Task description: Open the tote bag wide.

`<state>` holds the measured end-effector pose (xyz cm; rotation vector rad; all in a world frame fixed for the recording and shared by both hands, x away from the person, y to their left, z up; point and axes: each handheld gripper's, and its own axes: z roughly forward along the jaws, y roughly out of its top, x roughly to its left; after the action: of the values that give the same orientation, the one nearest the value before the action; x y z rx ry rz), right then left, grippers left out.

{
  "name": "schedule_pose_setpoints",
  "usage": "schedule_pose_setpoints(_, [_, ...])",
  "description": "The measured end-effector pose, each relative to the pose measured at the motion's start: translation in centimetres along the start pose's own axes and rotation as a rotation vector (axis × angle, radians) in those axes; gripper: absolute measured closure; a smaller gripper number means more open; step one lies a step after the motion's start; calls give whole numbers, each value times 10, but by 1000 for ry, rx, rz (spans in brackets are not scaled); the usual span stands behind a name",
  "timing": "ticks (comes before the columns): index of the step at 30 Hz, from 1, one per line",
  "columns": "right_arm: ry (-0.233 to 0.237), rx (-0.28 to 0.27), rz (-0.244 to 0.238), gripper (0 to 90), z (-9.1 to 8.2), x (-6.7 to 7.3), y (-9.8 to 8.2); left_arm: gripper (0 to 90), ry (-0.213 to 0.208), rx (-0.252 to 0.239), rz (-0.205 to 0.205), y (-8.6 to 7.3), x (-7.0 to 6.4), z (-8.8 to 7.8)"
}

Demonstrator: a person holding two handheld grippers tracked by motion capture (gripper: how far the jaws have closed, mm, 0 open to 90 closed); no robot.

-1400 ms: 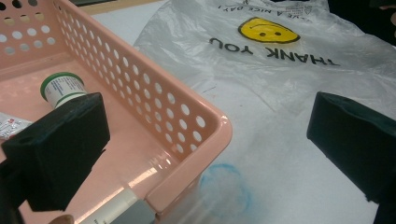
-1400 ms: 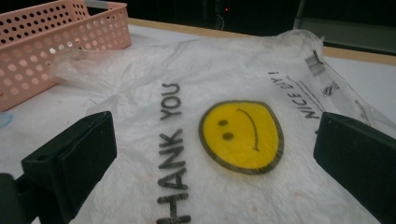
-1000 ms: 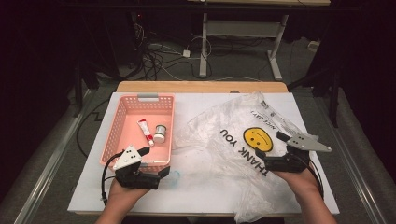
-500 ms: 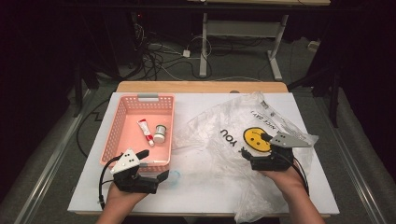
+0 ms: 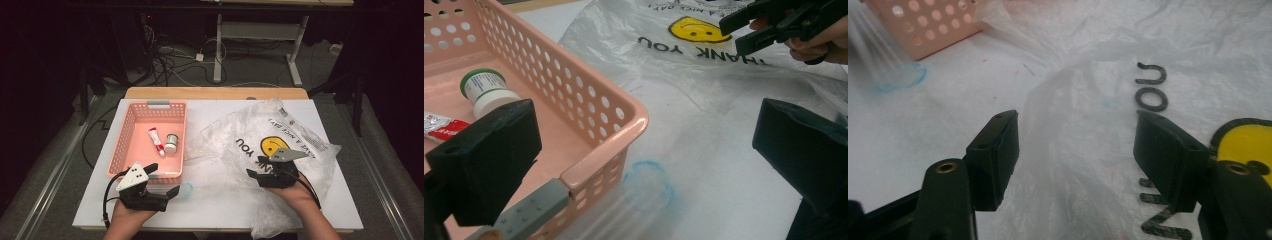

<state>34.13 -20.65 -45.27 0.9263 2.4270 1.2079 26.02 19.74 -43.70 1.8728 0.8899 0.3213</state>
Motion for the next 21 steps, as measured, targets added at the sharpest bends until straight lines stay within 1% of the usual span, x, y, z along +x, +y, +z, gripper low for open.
schedule_pose_setpoints(3, [15,32,-18,359,6,6,-1,0,-2,-2,-3,0,0,-1])
schedule_pose_setpoints(5, [21,59,-37,381,10,9,-3,0,-1,-3,-5,0,0,-1])
schedule_pose_setpoints(9, [27,107,-74,414,17,12,-6,0,0,-4,-6,0,1,-1])
schedule_pose_setpoints(11, [34,128,-83,420,19,12,-8,0,0,-2,-6,0,2,-1])
schedule_pose_setpoints(12, [34,136,-82,430,20,13,-8,0,0,-2,-7,0,2,-1])
schedule_pose_setpoints(13, [29,151,-97,453,22,14,-9,0,0,-2,-6,0,2,-1])
schedule_pose_setpoints(14, [29,151,-97,453,22,14,-9,0,1,-2,-6,0,2,-1])
schedule_pose_setpoints(15, [21,158,-110,466,23,13,-10,0,2,-2,-6,0,2,-1])
schedule_pose_setpoints(16, [25,164,-111,482,23,14,-11,0,2,-2,-5,0,2,-1])
schedule_pose_setpoints(21, [15,176,-105,601,25,13,-12,0,8,2,-6,-1,2,-1])
